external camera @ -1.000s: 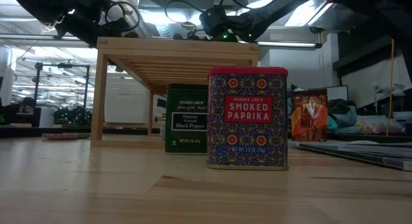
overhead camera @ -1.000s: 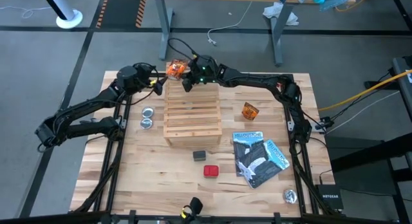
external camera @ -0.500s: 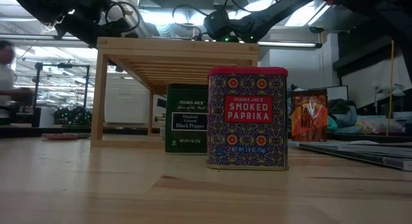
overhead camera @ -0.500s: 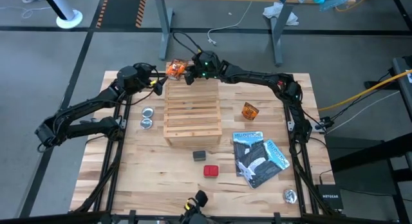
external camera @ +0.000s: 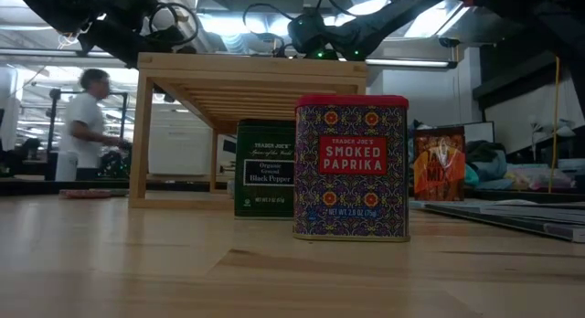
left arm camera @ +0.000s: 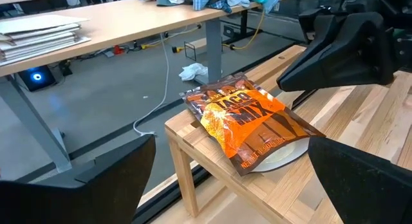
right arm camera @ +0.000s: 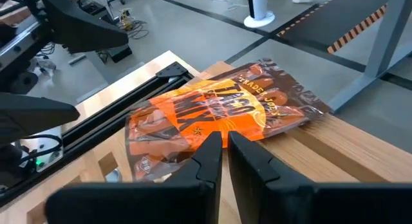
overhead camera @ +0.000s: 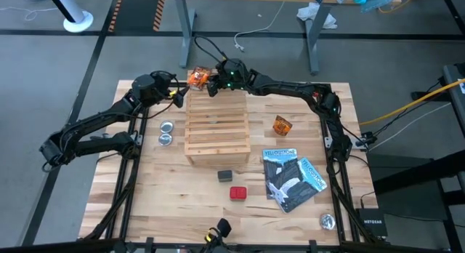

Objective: Shelf spices
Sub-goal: Remove the orange seasoning pack from the shelf

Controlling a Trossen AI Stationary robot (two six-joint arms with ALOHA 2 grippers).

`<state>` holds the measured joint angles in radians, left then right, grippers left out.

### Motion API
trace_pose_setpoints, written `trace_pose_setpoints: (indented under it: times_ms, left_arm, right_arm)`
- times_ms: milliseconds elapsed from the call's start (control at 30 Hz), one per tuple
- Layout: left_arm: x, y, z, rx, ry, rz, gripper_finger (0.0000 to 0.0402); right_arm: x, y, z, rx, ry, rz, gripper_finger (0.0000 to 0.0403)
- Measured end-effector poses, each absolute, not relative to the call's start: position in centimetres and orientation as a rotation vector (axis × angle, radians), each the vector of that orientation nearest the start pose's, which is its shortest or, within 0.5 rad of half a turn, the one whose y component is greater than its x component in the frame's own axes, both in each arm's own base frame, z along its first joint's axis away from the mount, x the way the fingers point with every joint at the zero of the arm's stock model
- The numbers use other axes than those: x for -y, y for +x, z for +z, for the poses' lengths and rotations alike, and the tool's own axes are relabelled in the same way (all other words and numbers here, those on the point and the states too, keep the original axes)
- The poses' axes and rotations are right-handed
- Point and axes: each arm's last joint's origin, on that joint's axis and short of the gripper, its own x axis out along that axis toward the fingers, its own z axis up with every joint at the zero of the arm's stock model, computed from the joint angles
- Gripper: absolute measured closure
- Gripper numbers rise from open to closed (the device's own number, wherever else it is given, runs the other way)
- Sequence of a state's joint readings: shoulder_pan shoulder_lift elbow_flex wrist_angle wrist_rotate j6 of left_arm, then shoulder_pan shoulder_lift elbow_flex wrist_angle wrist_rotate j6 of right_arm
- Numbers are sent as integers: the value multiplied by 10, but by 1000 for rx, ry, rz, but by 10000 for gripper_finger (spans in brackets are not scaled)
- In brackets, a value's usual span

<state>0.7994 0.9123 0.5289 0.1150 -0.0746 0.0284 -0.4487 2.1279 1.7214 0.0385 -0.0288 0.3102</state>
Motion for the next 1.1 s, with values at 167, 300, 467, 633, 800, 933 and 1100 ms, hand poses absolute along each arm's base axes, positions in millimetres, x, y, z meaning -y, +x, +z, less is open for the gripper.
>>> trace_pose_setpoints:
  times_ms: [167,300,467,633,800,933,1100]
  left_arm:
    - [-146,139,251,-261,-93,867,2]
    - [-145,139,251,-259,-98,866,2]
    - [-142,143,251,-259,-95,842,2]
    - [-138,146,251,-260,-91,814,2]
    - [-136,148,251,-260,-89,800,2]
    - [-136,148,251,-262,-85,800,2]
    - [-135,147,246,-322,-77,799,2]
  right_arm:
    - [203,456,253,-276,381,-435,370]
    - [193,461,252,-283,375,-418,370]
    - [186,464,252,-286,366,-409,370]
    - [184,465,252,-289,367,-406,370]
    - [186,463,251,-303,356,-385,370]
    - [192,456,254,-339,374,-381,370]
    - [193,449,247,-451,389,-406,370]
